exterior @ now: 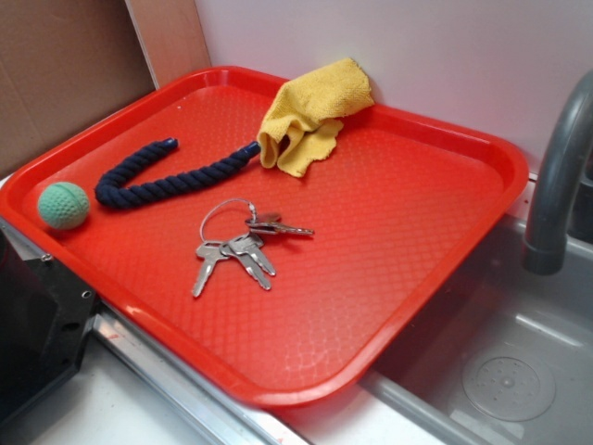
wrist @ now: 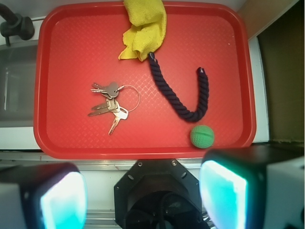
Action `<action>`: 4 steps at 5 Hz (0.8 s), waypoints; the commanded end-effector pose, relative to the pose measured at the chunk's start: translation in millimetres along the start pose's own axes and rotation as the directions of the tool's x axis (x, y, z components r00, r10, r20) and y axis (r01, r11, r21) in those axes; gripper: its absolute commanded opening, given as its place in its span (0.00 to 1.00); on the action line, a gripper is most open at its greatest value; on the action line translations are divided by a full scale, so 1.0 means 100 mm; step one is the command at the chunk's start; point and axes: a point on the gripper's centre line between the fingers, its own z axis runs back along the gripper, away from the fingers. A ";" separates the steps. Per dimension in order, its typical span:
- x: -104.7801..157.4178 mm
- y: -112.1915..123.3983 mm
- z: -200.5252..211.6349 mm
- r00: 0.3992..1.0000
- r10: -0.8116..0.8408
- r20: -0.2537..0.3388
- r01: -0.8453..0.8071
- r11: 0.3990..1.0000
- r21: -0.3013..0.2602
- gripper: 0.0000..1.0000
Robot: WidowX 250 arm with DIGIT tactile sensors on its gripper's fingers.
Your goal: Grab the yellow cloth.
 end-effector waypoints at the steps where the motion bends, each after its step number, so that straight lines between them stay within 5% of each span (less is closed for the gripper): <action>1: 0.00 0.00 0.00 1.000 0.000 0.000 0.000 1.000 0.000 1.00; 2: 0.38 0.22 -0.54 1.000 0.012 0.021 -0.014 0.995 0.103 1.00; 4: 1.22 0.20 -1.29 0.988 -0.040 0.147 0.028 0.996 0.085 1.00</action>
